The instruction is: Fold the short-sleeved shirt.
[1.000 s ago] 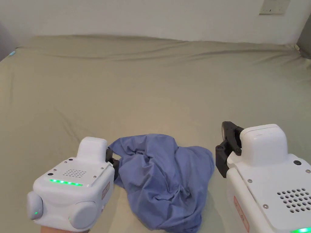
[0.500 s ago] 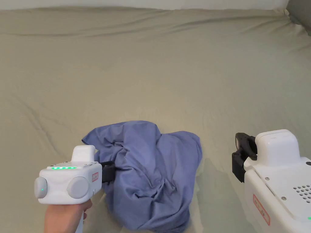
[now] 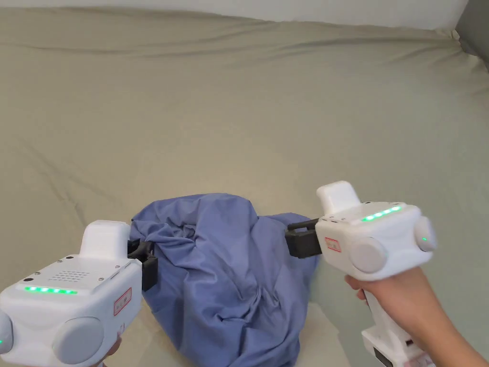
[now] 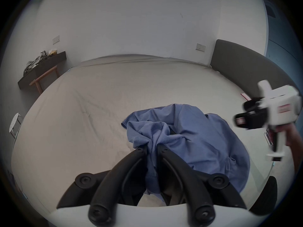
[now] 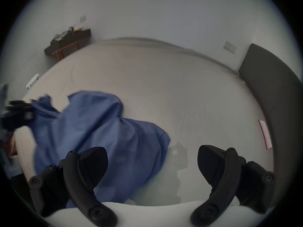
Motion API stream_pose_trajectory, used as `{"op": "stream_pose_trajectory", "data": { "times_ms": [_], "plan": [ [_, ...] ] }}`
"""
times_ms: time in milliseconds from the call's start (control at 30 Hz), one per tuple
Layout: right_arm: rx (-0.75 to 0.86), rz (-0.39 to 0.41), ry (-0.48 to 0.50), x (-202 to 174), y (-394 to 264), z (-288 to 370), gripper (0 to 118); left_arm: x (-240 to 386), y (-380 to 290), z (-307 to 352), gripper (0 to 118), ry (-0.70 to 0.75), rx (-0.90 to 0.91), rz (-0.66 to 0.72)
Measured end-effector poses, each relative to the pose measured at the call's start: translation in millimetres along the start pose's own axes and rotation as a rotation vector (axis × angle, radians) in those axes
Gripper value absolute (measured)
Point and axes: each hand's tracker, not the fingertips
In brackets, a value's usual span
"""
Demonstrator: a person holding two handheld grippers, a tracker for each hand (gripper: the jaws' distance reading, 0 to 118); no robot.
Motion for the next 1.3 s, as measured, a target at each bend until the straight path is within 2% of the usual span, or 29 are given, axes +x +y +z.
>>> {"op": "stream_pose_trajectory", "data": {
  "times_ms": [100, 167, 200, 267, 300, 333, 367, 400, 467, 500, 633, 767, 900, 1033, 1300],
  "plan": [
    [-0.117, -0.008, -0.003, 13.2, -15.1, -76.6, 113, -1.7, -7.8, 9.1, 7, -0.009, -0.012, 0.001],
    [-0.153, -0.031, 0.017, 15.9, -24.8, -102.8, 112, -1.8, -17.4, 7.8, 7, -0.003, -0.030, -0.015],
    [-0.156, -0.032, 0.029, -6.5, -17.5, -83.5, 108, -1.9, -21.7, 6.9, 7, 0.000, -0.044, -0.029],
    [-0.097, -0.036, 0.111, -17.5, -20.8, -76.3, 82, -3.9, -27.8, 5.3, 7, 0.000, -0.063, -0.036],
    [-0.077, 0.012, 0.032, -19.3, -18.6, -70.3, 77, -5.6, -31.2, 4.2, 7, -0.004, -0.070, -0.032],
    [-0.087, 0.030, 0.120, -17.8, -17.1, -68.4, 55, -6.9, -32.9, 4.8, 7, -0.003, -0.073, -0.029],
    [-0.089, 0.019, 0.198, -16.9, -14.0, -63.8, 7, -8.8, -34.0, 6.1, 7, 0.001, -0.074, -0.018],
    [-0.070, 0.051, 0.097, -20.8, -14.3, -60.1, 7, -11.5, -33.7, 7.7, 7, 0.000, -0.071, -0.008],
    [-0.011, 0.136, 0.029, -26.4, -14.0, -41.9, 7, -17.1, -28.8, 14.6, 7, 0.005, -0.054, 0.007],
    [0.018, 0.122, 0.029, -23.4, -11.5, -29.6, 7, -20.9, -23.7, 21.4, 7, 0.014, -0.031, 0.014],
    [0.126, -0.016, 0.033, 7.8, 8.5, 28.9, 7, -44.7, 4.9, 46.5, 7, 0.019, 0.027, 0.036],
    [0.315, -0.080, -0.079, 30.0, 24.8, 115.5, 7, -75.8, 36.1, 83.0, 7, 0.077, 0.141, 0.080],
    [0.469, -0.179, -0.119, 55.6, 40.7, 200.5, 7, -97.9, 71.4, 127.6, 7, 0.098, 0.259, 0.116],
    [0.605, -0.185, -0.139, 62.6, 54.0, 259.5, 7, -97.7, 107.0, 169.1, 7, 0.044, 0.351, 0.128],
    [0.792, -0.146, -0.252, 57.3, 76.6, 337.0, 7, -74.5, 166.0, 235.1, 7, 0.037, 0.512, 0.024]
  ]
}}
